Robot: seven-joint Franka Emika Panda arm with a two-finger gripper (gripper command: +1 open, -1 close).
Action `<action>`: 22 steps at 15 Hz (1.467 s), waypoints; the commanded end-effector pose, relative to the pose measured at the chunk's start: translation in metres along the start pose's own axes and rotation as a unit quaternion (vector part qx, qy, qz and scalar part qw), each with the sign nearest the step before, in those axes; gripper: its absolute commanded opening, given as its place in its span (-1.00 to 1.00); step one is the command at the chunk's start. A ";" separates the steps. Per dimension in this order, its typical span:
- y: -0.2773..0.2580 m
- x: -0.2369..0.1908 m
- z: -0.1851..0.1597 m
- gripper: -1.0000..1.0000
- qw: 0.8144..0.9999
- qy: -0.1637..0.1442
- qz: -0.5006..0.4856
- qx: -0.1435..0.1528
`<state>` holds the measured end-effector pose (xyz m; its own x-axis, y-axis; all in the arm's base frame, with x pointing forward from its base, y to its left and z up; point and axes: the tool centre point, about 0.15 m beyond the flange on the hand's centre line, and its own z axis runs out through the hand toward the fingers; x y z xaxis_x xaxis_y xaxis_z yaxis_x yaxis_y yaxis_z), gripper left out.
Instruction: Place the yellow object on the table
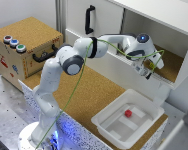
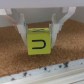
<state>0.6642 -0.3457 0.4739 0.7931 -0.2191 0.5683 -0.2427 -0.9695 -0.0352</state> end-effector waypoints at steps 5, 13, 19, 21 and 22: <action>-0.062 -0.095 -0.095 -1.00 0.999 0.007 -0.053 -0.006; -0.133 -0.165 -0.112 -1.00 0.997 0.006 -0.050 -0.067; -0.170 -0.224 -0.099 -1.00 0.998 -0.039 -0.026 -0.043; -0.174 -0.250 -0.089 -1.00 0.997 -0.065 -0.030 -0.034; -0.175 -0.264 -0.083 -1.00 0.996 -0.076 -0.033 -0.030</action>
<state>0.4862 -0.1411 0.4493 0.8946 -0.1765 0.4105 -0.1854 -0.9825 -0.0183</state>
